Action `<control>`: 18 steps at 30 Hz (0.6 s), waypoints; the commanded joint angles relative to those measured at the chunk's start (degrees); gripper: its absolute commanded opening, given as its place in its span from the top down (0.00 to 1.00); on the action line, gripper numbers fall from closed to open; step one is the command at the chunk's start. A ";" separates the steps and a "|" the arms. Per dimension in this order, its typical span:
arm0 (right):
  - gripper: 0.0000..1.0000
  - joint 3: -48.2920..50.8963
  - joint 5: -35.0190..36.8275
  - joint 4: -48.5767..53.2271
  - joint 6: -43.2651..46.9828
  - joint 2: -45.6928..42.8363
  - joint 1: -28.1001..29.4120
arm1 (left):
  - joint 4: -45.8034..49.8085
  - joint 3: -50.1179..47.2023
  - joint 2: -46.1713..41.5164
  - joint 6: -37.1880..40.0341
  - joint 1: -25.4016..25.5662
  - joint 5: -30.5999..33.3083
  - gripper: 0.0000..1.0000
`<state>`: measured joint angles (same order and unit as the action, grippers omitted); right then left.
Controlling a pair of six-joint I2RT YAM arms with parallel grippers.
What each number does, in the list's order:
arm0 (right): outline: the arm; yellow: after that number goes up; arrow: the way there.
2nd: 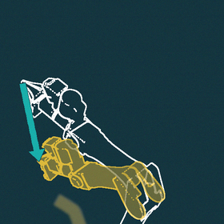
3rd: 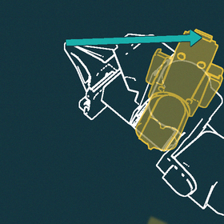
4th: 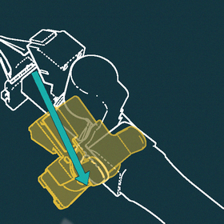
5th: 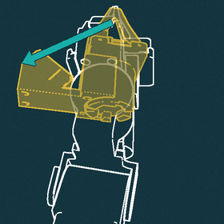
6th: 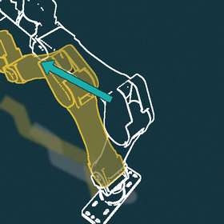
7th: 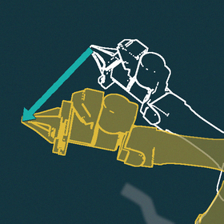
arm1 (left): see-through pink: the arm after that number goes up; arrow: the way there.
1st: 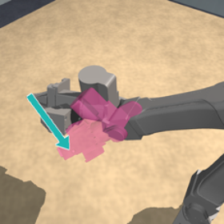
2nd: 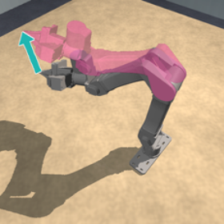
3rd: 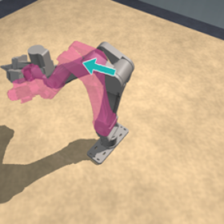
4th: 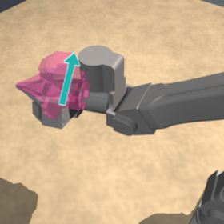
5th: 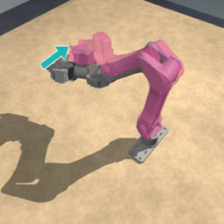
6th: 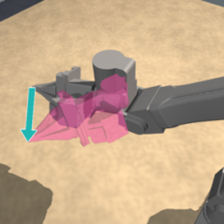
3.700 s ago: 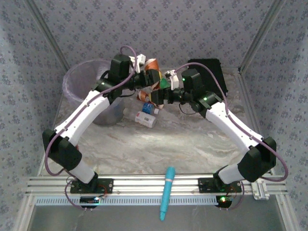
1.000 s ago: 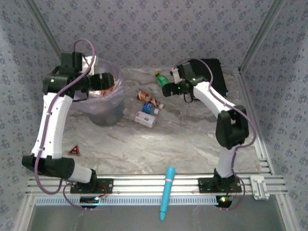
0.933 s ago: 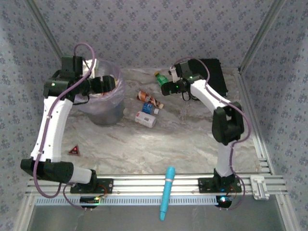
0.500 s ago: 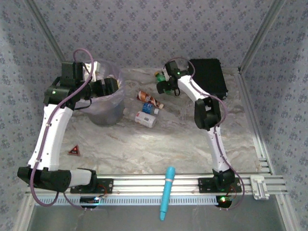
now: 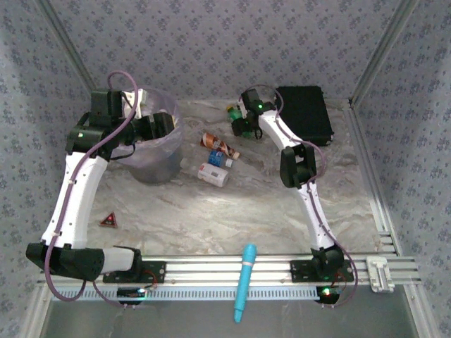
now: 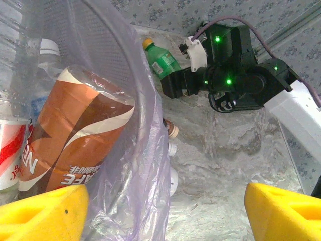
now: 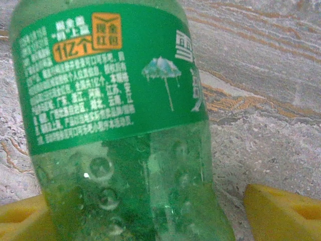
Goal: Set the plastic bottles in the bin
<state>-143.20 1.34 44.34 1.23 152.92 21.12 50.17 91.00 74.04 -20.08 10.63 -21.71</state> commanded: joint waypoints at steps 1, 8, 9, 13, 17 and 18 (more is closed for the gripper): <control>0.20 -0.38 1.00 1.38 1.47 -0.43 0.44 | -1.99 0.42 -0.04 -0.67 0.18 -1.75 0.19; 0.33 4.55 3.31 -0.35 2.66 -5.38 1.52 | -1.94 0.14 0.57 -1.10 0.40 -2.61 0.18; 0.34 4.99 3.60 -0.23 2.88 -6.07 1.68 | -2.01 0.29 0.55 -1.19 0.57 -2.59 0.18; 0.40 8.75 4.53 -0.49 3.64 -10.34 2.12 | -3.21 -0.02 0.30 -2.41 0.96 -2.56 0.17; 0.45 14.32 5.27 -2.42 4.25 -15.50 2.74 | -4.16 -0.84 0.43 -3.54 1.57 -2.97 0.17; 0.46 15.35 5.31 -2.54 4.21 -16.52 2.78 | -4.57 -1.20 0.29 -3.85 1.73 -3.16 0.17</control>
<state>-129.75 5.19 42.74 4.19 141.75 23.57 48.03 90.45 74.41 -22.48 11.81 -23.40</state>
